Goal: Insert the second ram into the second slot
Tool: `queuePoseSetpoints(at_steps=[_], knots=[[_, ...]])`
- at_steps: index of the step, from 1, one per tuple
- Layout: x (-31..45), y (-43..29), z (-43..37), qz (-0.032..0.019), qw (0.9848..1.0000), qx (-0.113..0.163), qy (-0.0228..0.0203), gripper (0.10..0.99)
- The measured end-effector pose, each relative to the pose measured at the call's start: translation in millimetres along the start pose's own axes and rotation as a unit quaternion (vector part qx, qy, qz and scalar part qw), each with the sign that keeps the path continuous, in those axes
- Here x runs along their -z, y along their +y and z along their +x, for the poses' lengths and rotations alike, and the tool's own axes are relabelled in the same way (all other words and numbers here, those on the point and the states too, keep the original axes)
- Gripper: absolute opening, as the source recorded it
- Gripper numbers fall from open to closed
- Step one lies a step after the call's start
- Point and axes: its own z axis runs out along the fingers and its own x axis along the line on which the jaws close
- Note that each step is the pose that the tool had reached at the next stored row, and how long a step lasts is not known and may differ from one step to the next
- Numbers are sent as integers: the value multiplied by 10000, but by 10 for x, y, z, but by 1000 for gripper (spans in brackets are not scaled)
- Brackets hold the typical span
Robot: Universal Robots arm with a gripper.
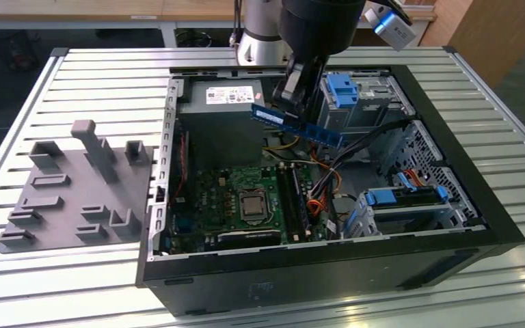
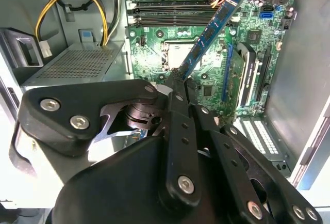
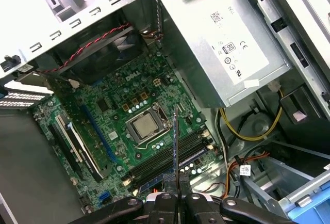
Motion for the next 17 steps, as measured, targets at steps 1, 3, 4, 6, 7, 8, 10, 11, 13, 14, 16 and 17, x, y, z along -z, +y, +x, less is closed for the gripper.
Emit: queuePoseSetpoints(at_steps=[1,3,4,6,7,8,10,11,13,14,16,17], knots=[[0,0,0,0,10000,-14,0,133],[0,0,0,1,10000,-39,-1,133],[0,0,0,1,10000,-50,-1,133],[0,0,0,3,10000,-74,0,133],[0,0,0,3,10000,-84,0,133],[0,0,0,4,10000,-95,1,133],[0,-1,0,5,9999,-119,1,133],[1,-1,0,6,9999,-132,3,133],[0,-1,0,9,9999,-156,5,133],[0,-1,0,10,9999,-163,7,133],[0,-1,0,14,9998,-176,12,133],[0,-1,0,16,9998,-183,14,133]])
